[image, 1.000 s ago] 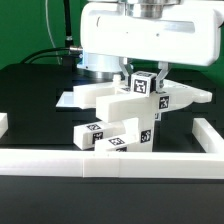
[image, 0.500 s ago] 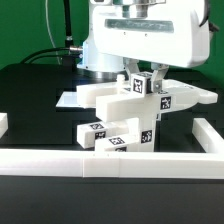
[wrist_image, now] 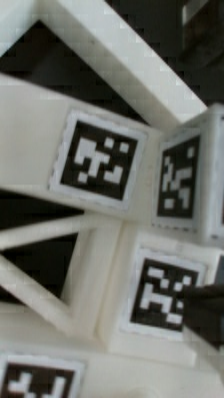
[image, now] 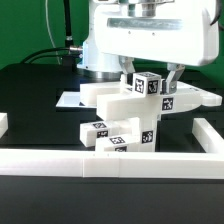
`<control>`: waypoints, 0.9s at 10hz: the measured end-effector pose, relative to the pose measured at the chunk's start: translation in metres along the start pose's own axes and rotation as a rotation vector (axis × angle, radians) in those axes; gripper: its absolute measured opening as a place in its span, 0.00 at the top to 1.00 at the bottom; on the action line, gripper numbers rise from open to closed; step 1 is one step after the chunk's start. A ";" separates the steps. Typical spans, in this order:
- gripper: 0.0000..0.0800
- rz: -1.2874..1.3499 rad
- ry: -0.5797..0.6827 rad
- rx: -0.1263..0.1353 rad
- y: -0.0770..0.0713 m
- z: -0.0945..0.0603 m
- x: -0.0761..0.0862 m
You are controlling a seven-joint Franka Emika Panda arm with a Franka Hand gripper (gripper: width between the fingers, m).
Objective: Assemble chair
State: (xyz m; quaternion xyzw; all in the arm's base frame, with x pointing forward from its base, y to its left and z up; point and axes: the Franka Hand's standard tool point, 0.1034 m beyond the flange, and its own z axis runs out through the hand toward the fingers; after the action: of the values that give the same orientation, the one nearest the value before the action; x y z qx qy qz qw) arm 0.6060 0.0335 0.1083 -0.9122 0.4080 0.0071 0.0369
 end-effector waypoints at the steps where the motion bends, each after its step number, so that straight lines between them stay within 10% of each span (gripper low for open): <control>1: 0.20 -0.086 0.000 0.000 0.000 0.000 0.000; 9: 0.19 -0.806 0.018 -0.043 0.000 0.000 0.001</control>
Offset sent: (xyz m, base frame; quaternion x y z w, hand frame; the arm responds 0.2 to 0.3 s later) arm 0.0000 0.0000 0.0000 0.0000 0.0000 -0.1938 0.9810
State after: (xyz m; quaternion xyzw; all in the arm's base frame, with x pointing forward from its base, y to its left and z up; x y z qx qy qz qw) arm 0.6067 0.0327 0.1086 -0.9997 0.0179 -0.0075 0.0140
